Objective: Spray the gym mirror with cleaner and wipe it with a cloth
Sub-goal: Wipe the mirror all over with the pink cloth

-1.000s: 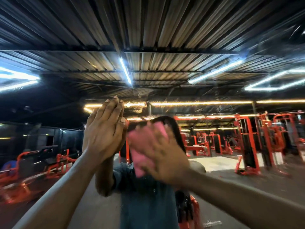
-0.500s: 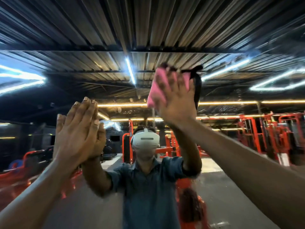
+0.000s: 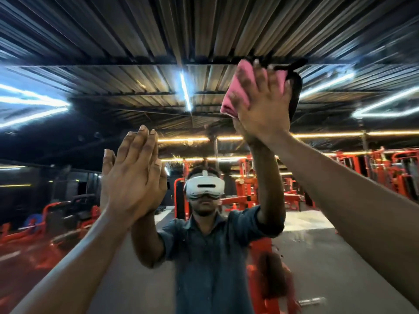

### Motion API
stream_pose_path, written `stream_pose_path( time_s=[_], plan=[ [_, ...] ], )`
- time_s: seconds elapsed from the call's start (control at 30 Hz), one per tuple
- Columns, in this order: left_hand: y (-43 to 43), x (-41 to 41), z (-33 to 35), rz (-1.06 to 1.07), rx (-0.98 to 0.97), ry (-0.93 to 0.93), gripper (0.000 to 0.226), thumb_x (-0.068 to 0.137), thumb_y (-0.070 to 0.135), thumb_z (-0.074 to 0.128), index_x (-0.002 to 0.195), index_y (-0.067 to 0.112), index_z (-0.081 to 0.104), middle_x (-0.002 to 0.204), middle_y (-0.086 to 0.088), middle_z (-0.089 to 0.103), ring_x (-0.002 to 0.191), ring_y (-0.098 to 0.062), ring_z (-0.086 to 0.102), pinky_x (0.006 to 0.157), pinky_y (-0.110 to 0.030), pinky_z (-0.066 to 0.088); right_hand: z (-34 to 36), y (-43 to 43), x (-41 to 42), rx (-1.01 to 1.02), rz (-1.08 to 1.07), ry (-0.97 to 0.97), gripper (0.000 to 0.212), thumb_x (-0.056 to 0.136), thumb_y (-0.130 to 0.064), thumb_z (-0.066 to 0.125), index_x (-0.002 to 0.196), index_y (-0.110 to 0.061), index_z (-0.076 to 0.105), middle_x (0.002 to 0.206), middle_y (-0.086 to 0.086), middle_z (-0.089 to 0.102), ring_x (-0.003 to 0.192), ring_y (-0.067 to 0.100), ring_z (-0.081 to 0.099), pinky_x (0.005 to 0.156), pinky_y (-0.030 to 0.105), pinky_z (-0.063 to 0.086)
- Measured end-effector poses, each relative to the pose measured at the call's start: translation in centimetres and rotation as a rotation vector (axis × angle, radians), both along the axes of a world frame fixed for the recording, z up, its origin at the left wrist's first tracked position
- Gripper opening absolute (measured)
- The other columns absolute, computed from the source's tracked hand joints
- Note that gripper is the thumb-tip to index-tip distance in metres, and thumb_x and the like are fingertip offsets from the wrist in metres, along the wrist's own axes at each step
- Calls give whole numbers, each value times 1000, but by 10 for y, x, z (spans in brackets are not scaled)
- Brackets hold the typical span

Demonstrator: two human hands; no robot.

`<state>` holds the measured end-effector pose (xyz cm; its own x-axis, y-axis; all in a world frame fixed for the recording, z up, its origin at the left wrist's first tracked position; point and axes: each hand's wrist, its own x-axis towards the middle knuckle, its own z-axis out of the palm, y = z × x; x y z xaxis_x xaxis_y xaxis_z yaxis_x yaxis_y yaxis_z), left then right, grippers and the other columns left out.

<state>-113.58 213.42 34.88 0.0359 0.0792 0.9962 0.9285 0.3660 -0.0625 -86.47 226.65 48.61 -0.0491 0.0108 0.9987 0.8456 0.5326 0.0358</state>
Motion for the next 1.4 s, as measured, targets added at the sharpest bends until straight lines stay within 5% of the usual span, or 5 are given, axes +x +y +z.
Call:
stream_pose_path(
  time_s=[0.37,0.5,0.67,1.0,1.4],
  plan=[
    [-45,4,13,-184,-144,-5,65,102,47,20,162,24,33,171,4,26,157,-18,23,125,-48,20,-199,-53,-82,227,96,-939,69,104,-66,33,165,-41,11,175,-2,1,161,27,-7,125,62,-9],
    [-65,-13,14,-223,-80,-41,70,98,47,21,159,19,41,169,-3,32,155,-27,29,126,-53,22,-92,-56,-82,217,44,-561,80,96,-71,35,164,-30,22,168,8,25,150,38,24,118,67,22],
    [-95,-43,4,-201,28,-113,80,91,50,21,153,9,49,164,-11,40,153,-33,34,125,-55,21,-11,-56,-92,-25,25,10,77,102,-72,16,166,-32,-1,174,9,1,160,38,2,123,69,-1],
    [-112,-116,-6,-191,-52,-85,73,96,49,24,154,12,49,163,-8,42,150,-34,38,121,-62,28,-210,-105,-187,274,118,-908,71,102,-64,39,165,-39,15,175,-2,2,161,28,-5,125,63,-3],
    [-99,-146,-4,-112,-45,-30,59,104,43,45,159,27,37,167,5,33,152,-20,31,122,-52,28,-66,-114,-200,20,41,2,76,104,-61,27,166,-24,2,173,14,4,159,39,5,122,70,-3]
  ],
)
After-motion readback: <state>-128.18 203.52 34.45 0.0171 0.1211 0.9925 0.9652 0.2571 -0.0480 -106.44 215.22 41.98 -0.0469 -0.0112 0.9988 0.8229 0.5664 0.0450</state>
